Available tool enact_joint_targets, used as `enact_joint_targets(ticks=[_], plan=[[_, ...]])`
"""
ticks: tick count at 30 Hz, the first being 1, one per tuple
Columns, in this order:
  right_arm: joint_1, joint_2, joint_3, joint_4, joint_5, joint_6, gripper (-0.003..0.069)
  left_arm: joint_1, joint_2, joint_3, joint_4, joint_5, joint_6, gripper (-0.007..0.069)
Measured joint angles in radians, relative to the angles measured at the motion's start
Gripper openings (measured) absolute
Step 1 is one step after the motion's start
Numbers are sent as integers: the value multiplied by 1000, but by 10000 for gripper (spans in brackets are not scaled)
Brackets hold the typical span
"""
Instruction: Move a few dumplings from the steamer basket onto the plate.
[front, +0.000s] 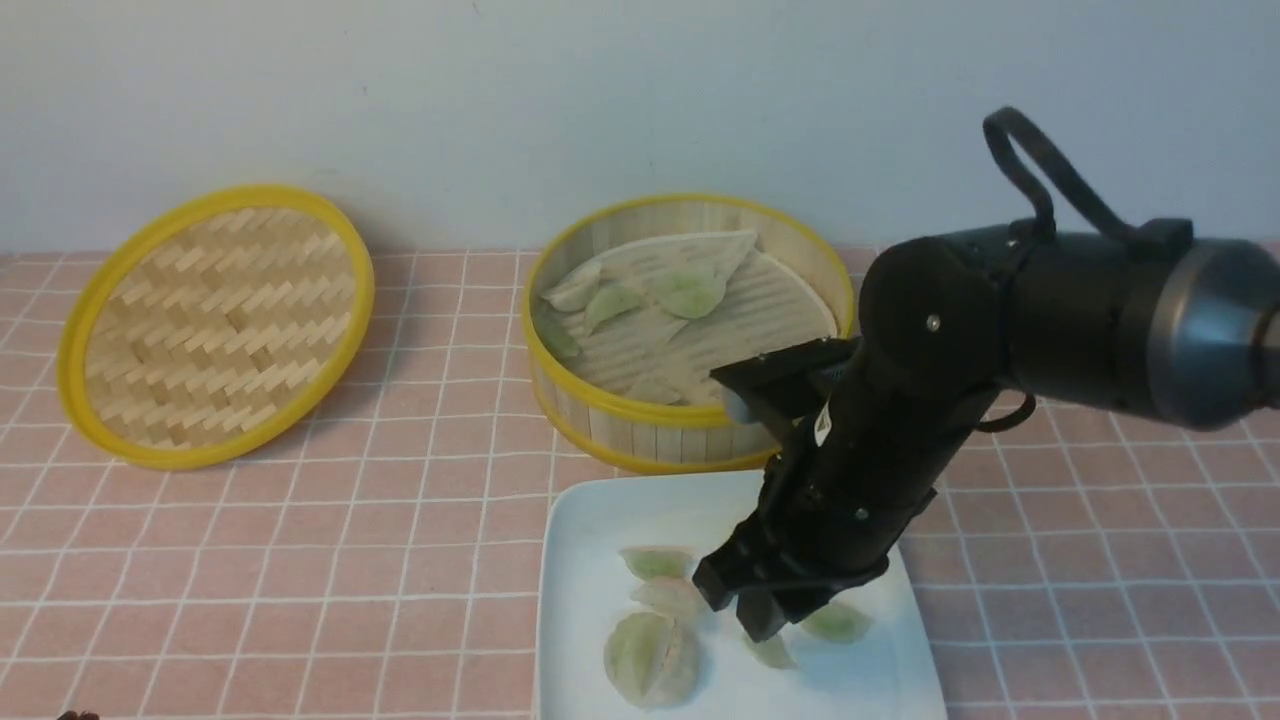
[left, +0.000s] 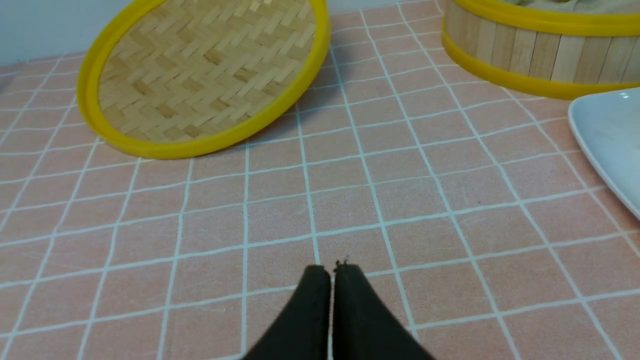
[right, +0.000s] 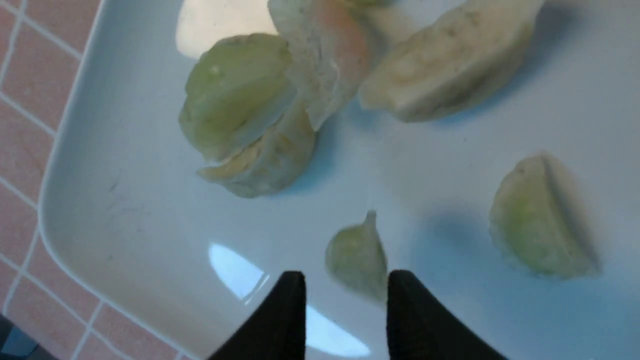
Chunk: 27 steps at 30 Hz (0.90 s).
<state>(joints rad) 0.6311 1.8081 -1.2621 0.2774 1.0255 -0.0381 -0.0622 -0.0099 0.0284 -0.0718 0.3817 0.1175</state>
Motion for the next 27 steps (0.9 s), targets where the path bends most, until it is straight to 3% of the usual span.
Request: enact_joint_targets(ticks=[6, 8, 10, 15, 17, 23, 27], plan=[[0, 4, -45, -39, -3, 12, 410, 0, 0, 0, 0, 0, 0, -6], [0, 1, -84, -42, 38, 13, 416, 0, 0, 0, 0, 0, 0, -6], [0, -19, -128, -49, 78, 18, 391, 0, 0, 0, 0, 0, 0, -6], [0, -251, -201, -123, 155, 84, 139, 0, 0, 0, 0, 0, 0, -6], [0, -396, -184, -208, 141, 148, 38, 0, 0, 0, 0, 0, 0, -6], [0, -845, 6, -400, -50, 329, -12, 0, 0, 0, 0, 0, 0, -6], [0, -1346, 339, -534, -356, 427, -13, 0, 0, 0, 0, 0, 0, -6]])
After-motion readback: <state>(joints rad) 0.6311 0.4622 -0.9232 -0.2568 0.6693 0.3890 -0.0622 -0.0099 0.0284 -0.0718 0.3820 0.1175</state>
